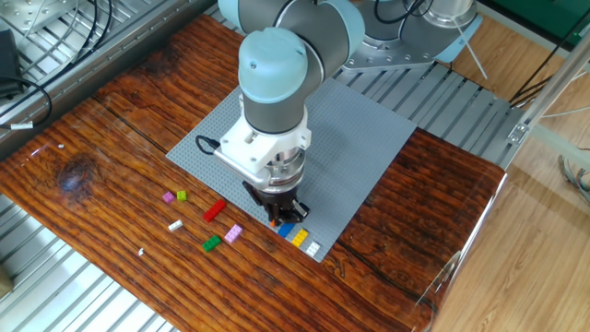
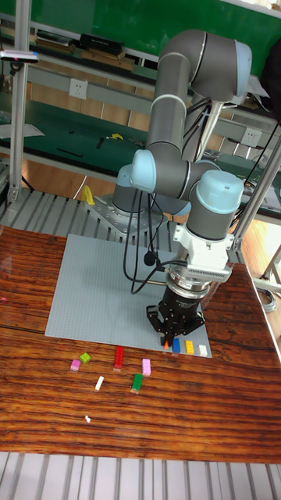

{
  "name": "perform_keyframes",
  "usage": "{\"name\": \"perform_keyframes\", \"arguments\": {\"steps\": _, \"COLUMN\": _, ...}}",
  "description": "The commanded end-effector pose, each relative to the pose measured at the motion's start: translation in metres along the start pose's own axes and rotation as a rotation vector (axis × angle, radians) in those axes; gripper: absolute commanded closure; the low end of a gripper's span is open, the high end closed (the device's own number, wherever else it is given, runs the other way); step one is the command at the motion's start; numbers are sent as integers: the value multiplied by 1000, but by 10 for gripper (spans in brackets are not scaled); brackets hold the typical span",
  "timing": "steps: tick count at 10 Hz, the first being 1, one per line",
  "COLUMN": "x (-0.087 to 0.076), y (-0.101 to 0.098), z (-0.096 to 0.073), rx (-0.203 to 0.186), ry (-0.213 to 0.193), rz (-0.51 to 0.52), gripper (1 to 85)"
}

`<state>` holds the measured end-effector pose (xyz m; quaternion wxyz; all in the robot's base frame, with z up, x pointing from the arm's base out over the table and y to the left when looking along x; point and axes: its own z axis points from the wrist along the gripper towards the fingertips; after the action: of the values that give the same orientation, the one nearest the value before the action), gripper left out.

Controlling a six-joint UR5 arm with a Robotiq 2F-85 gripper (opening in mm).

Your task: Build with small Lego blocks

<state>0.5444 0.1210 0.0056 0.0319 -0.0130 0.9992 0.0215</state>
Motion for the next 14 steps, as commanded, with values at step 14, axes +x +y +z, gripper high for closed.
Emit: {"name": "perform_keyframes", "arguments": {"steps": 14, "x": -3, "y": -4, "z": -1, "rx": 9, "ry": -7, "rz": 13, "gripper": 787}}
